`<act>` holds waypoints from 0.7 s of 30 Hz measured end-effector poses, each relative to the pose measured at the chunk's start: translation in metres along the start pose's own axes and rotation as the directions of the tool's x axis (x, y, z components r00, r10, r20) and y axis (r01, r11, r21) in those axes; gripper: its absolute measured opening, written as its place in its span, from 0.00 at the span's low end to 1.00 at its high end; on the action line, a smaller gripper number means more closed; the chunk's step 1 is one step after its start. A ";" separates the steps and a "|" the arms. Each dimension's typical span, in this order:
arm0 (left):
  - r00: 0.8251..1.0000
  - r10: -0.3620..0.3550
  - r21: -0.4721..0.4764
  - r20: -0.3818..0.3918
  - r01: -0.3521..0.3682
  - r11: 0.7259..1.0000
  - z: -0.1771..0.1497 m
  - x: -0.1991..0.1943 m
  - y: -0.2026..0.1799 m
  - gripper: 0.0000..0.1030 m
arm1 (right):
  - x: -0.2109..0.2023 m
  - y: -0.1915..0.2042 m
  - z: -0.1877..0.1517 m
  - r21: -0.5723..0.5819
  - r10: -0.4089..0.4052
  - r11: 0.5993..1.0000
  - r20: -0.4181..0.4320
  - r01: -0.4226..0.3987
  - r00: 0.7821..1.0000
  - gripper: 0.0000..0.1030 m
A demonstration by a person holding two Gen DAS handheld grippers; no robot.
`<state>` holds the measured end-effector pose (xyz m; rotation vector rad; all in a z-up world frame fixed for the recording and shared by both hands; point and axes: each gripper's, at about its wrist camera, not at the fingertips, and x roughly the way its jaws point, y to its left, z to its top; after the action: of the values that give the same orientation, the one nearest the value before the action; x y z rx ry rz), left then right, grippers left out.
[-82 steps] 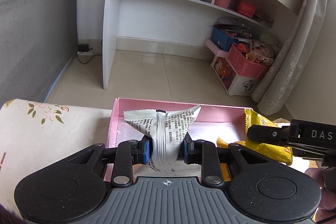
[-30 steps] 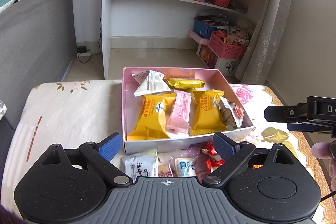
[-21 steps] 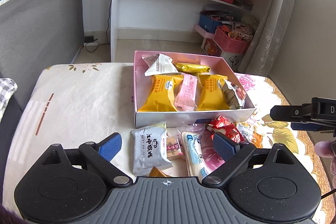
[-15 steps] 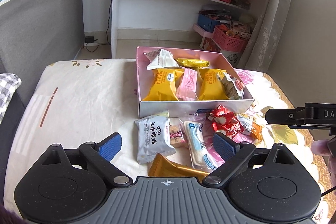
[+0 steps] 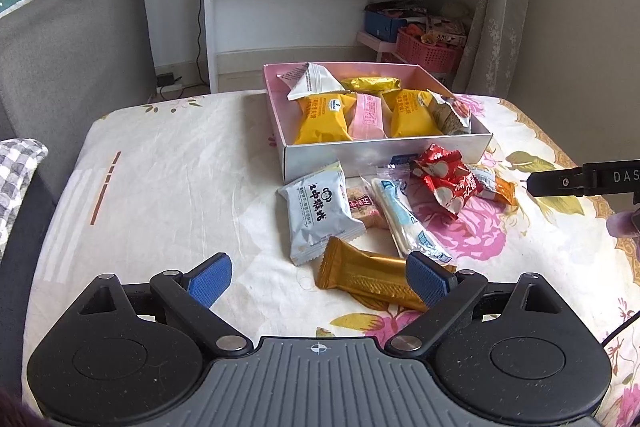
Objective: Organize snacks
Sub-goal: 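Withdraw both grippers from the box back over the snack pile, then grasp the small blue-white candy packet with the left gripper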
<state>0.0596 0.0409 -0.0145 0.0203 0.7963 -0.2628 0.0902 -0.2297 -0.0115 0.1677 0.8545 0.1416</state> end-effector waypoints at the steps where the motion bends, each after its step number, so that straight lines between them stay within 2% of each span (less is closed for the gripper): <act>1: 1.000 -0.002 0.008 -0.001 0.002 1.000 -0.002 0.002 0.000 0.92 | 0.000 -0.001 -0.002 -0.009 -0.006 1.000 0.003 0.006 1.000 0.93; 4: 1.000 -0.024 0.028 -0.019 0.025 0.999 -0.008 0.007 -0.002 0.92 | 0.000 -0.002 -0.007 -0.029 -0.016 0.999 0.017 0.016 1.000 0.93; 10: 0.990 -0.113 0.067 -0.084 0.119 0.991 -0.021 0.010 -0.016 0.92 | 0.002 0.006 -0.018 -0.121 -0.021 0.992 0.017 0.023 1.000 0.93; 17: 0.962 -0.181 0.060 -0.206 0.197 0.979 -0.032 0.015 -0.039 0.91 | 0.007 0.021 -0.030 -0.222 0.002 0.975 -0.022 -0.006 1.000 0.93; 19: 0.950 -0.197 0.019 -0.241 0.207 0.978 -0.034 0.018 -0.042 0.87 | 0.009 0.024 -0.032 -0.236 0.006 0.972 -0.032 -0.013 0.999 0.93; 21: 0.938 -0.215 -0.025 -0.272 0.216 0.976 -0.036 0.021 -0.043 0.75 | 0.010 0.028 -0.033 -0.244 0.012 0.970 -0.043 -0.022 0.999 0.93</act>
<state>0.0382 -0.0009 -0.0515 -0.0273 1.0754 -0.4777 0.0699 -0.1973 -0.0351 -0.0592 0.8691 0.2653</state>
